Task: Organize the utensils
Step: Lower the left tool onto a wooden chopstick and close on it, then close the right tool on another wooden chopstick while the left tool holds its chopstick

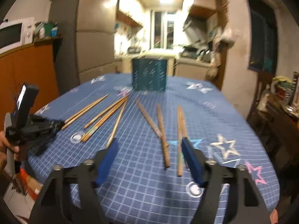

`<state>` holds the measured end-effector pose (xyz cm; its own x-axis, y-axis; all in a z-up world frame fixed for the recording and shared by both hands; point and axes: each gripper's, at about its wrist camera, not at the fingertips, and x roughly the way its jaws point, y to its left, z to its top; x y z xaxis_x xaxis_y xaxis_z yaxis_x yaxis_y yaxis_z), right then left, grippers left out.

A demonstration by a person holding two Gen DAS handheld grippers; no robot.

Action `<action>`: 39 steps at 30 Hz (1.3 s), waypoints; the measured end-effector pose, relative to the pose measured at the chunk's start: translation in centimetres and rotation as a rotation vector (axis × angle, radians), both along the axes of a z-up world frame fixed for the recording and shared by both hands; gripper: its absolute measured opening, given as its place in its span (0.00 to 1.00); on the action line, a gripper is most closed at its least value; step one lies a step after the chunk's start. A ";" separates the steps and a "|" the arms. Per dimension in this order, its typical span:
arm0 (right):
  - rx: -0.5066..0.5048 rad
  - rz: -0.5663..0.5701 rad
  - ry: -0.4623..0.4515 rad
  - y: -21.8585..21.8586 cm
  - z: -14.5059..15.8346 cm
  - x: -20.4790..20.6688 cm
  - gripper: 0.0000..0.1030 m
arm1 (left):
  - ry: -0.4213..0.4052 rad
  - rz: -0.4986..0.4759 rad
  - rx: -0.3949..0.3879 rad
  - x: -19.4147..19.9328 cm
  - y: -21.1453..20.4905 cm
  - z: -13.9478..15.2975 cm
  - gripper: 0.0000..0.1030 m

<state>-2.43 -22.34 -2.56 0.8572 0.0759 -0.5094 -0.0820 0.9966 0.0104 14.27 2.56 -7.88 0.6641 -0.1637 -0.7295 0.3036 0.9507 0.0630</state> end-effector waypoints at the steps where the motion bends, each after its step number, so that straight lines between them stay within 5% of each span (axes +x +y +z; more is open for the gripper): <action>1: -0.010 0.037 0.033 0.7 -0.4 0.5 0.50 | 0.002 0.005 -0.006 0.0 0.0 0.0 0.05; 5: -0.032 0.127 0.093 3.1 -1.4 1.7 0.35 | 0.003 0.015 -0.007 0.0 -0.1 0.0 0.05; 14: -0.094 -0.032 0.115 -0.9 -1.8 2.7 0.35 | 0.006 0.016 -0.017 0.1 0.1 0.0 0.05; 18: -0.093 -0.026 0.140 -2.4 -2.5 3.4 0.34 | 0.003 0.020 -0.005 -0.1 0.0 0.0 0.05; 25: -0.094 0.015 0.184 -2.5 -4.5 4.9 0.18 | 0.001 0.021 0.017 0.1 -0.3 0.1 0.06; 39: -0.060 0.002 0.141 -3.3 -5.0 3.8 0.08 | -0.006 0.027 0.045 0.2 -0.6 0.0 0.06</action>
